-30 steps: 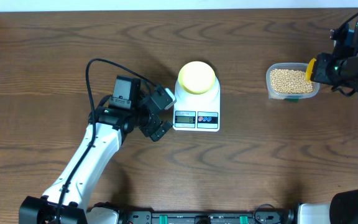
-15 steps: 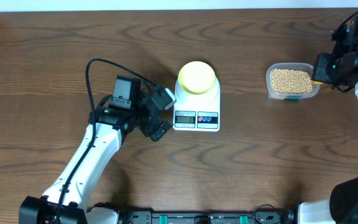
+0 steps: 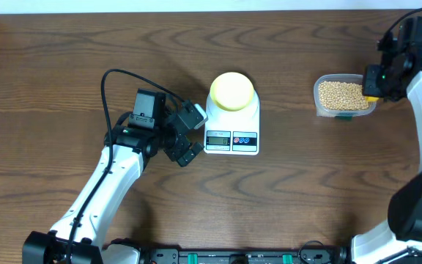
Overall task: Scoop item into bowl and weigh 50g on scale
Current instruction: 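Lower the yellow scoop into the soybean tub with the right gripper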
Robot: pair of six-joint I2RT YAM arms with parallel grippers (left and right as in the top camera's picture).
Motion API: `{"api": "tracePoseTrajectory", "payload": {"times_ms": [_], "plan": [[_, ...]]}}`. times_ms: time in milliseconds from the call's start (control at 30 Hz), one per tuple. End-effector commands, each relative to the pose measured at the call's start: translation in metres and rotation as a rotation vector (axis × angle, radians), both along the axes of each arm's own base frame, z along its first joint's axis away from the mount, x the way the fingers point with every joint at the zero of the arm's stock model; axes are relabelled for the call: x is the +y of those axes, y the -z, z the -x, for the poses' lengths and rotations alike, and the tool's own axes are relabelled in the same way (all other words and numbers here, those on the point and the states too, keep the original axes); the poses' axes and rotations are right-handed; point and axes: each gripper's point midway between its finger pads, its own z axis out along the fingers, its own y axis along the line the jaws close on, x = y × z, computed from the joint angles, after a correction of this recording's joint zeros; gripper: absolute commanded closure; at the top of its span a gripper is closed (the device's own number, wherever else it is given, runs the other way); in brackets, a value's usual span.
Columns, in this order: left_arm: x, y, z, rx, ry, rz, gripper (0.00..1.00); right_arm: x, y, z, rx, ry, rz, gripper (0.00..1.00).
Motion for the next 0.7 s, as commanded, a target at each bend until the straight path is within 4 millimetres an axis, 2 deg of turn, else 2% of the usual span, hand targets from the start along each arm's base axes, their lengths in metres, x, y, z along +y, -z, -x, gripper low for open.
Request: {"api": "tracePoseTrajectory", "payload": {"times_ms": [0, 233, 667], "plan": [[-0.001, -0.005, 0.000, -0.018, 0.014, 0.012, 0.02, 0.004, 0.000, -0.013, -0.021, -0.079, 0.031, 0.99], [-0.001, -0.005, 0.000, -0.018, 0.014, 0.012, 0.02, 0.014, 0.005, -0.024, -0.046, -0.154, -0.005, 0.99], [-0.001, -0.005, 0.000, -0.018, 0.014, 0.012, 0.02, 0.014, 0.020, -0.015, 0.000, -0.189, -0.002, 0.99]]}}
